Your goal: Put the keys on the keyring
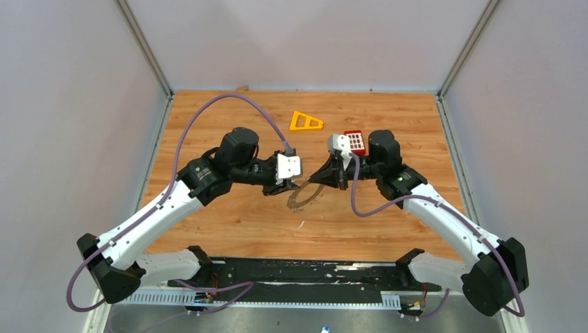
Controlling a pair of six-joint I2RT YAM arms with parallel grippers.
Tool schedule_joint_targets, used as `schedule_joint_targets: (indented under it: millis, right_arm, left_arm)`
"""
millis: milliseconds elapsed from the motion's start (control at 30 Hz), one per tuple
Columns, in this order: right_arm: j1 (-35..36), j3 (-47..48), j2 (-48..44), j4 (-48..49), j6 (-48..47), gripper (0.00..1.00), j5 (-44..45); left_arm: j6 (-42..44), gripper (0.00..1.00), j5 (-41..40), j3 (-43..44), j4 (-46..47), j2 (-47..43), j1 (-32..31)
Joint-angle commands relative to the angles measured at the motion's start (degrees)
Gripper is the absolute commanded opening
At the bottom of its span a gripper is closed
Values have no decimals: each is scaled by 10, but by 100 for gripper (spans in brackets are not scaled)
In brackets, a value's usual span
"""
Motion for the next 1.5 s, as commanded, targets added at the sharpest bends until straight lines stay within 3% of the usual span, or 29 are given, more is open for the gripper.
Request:
schedule_joint_targets:
  millis: [0, 200, 400, 533, 733, 967, 1467]
  right_arm:
    - [-4, 19, -24, 17, 0, 0, 4]
    - [-6, 22, -23, 16, 7, 0, 19]
    - [-10, 22, -26, 14, 9, 0, 31]
    - [-13, 23, -27, 15, 12, 0, 34]
    - [-13, 24, -21, 12, 11, 0, 40]
    - [-13, 27, -16, -1, -2, 0, 47]
    - [-11, 27, -6, -10, -8, 0, 94]
  left_arm:
    - [-9, 47, 27, -13, 21, 0, 4]
    - [-52, 57, 2, -20, 61, 37, 4]
    - [-61, 57, -20, -33, 95, 50, 4]
    - [-64, 49, -24, -49, 105, 47, 4]
    - [-72, 22, -28, -59, 110, 45, 4]
    - [-83, 0, -34, -57, 120, 41, 4]
    - [-130, 0, -37, -55, 135, 36, 3]
